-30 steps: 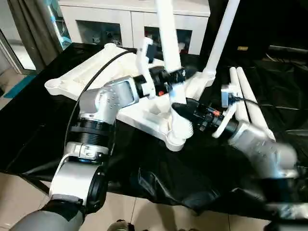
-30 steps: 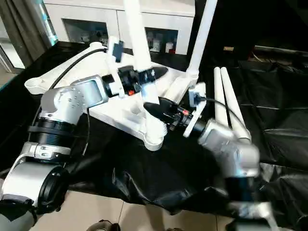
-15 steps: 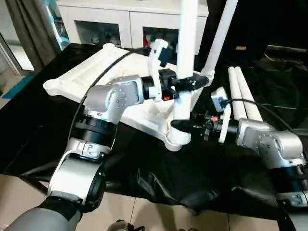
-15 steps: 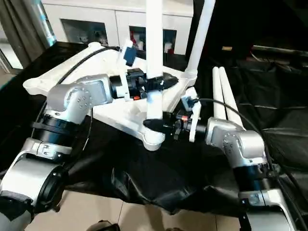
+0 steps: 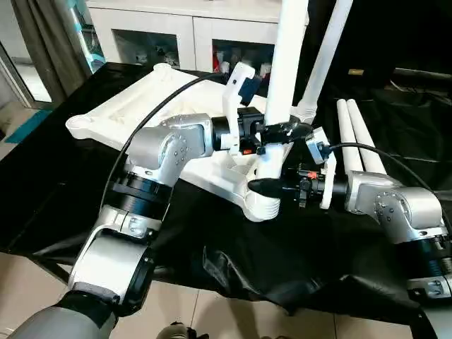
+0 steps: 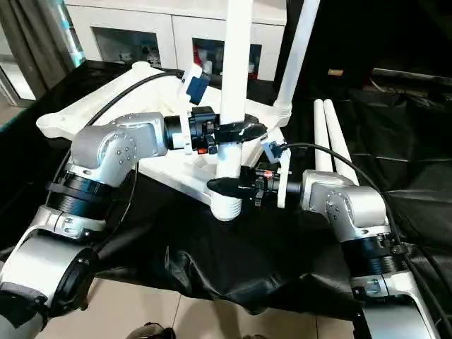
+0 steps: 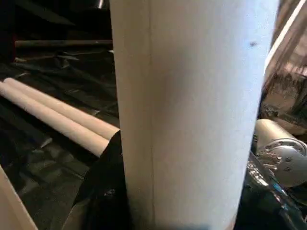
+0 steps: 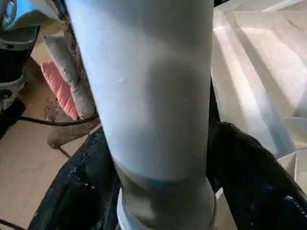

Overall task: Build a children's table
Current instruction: Pick table leg

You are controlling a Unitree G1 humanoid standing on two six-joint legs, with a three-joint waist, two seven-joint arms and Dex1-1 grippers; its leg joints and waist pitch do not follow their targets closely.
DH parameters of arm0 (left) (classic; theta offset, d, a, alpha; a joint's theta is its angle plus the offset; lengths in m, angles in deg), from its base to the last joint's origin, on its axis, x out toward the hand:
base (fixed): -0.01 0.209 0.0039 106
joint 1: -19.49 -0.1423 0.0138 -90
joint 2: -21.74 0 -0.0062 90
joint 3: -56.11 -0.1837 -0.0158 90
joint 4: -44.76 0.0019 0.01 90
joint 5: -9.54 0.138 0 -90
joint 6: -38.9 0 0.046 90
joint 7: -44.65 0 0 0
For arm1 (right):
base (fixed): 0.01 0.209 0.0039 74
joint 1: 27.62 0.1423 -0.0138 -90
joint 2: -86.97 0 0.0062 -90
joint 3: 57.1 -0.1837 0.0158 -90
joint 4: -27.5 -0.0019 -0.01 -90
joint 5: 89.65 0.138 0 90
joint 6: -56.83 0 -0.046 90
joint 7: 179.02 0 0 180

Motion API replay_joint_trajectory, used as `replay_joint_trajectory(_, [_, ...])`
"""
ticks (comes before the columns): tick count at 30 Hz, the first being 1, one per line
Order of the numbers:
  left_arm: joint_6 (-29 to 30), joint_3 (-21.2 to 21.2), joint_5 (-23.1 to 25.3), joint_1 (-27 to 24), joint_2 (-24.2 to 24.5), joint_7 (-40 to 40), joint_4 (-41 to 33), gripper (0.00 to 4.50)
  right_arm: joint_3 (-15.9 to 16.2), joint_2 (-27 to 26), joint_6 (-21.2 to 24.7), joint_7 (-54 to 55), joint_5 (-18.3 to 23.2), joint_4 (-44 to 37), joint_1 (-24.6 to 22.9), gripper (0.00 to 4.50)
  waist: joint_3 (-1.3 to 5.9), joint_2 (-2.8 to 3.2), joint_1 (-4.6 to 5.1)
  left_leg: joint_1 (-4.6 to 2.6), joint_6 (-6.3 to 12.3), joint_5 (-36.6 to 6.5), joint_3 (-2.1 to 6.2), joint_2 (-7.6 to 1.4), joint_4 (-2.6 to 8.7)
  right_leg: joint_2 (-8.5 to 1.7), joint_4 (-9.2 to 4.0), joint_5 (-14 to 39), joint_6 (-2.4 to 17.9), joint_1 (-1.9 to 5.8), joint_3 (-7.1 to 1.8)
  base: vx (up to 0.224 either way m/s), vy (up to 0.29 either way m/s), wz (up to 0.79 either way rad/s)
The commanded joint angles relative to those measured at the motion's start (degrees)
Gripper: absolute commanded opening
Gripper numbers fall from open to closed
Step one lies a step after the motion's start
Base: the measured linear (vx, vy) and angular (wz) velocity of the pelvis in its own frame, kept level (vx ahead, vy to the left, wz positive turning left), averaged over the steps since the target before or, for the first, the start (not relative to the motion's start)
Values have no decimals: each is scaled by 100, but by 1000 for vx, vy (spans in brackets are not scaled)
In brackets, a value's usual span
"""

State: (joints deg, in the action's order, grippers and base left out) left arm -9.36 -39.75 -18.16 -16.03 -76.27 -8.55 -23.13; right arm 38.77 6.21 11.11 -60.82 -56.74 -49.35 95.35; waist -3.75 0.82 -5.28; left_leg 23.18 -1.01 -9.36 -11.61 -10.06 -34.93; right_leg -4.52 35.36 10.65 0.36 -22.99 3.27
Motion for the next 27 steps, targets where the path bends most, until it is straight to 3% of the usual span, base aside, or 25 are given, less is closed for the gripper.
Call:
replay_joint_trajectory(1, [-1,-58,-11,-11,26,-63,-153,188,24,5,-58,-28,-64,28,118,305,489,-150,-16,-164,417,-471,136,-291,317,-407,-360,690,1430,304,-225,0,0,0])
replay_joint_trajectory(21, [75,-154,-22,-73,-56,-204,-251,188,74,-102,-112,-171,-118,131,166,305,499,-129,-19,-169,417,-472,138,-292,311,-401,-349,587,1473,312,-224,0,0,0])
replay_joint_trajectory(22, [80,-154,-21,-74,-56,-207,-254,188,77,-102,-113,-180,-123,131,167,277,501,-128,-22,-168,419,-461,139,-292,309,-400,-343,564,1479,312,-224,0,0,0])
replay_joint_trajectory(27, [116,-175,-26,-100,-54,-228,-291,188,88,-114,-140,-221,-124,99,152,244,498,-127,-21,-165,423,-483,141,-293,310,-403,-344,566,1492,315,-222,0,0,0])
